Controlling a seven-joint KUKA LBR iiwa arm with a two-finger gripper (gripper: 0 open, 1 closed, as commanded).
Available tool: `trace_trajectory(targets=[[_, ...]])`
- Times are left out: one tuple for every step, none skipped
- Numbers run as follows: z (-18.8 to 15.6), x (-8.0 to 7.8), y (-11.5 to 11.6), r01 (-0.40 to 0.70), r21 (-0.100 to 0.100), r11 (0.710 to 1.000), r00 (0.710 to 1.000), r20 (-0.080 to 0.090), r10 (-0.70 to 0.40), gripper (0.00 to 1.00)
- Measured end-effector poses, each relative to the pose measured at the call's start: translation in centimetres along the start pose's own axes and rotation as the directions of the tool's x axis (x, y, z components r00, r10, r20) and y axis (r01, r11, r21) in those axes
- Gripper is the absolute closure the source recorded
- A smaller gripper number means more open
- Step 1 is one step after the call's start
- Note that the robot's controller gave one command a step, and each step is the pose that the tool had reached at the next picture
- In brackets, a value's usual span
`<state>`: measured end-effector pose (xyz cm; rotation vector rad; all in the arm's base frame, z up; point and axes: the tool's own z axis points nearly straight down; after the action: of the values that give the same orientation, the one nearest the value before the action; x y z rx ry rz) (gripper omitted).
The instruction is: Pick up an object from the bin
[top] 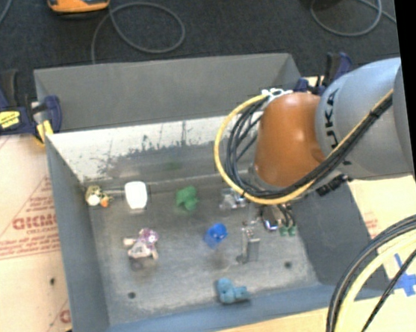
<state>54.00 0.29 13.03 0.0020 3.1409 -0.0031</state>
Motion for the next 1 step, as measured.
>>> trace_trajectory(targets=[[0.1, -1.21, 0.7, 0.228, 0.001, 0.974, 0.974, 0.007, -0.228, 0.0]])
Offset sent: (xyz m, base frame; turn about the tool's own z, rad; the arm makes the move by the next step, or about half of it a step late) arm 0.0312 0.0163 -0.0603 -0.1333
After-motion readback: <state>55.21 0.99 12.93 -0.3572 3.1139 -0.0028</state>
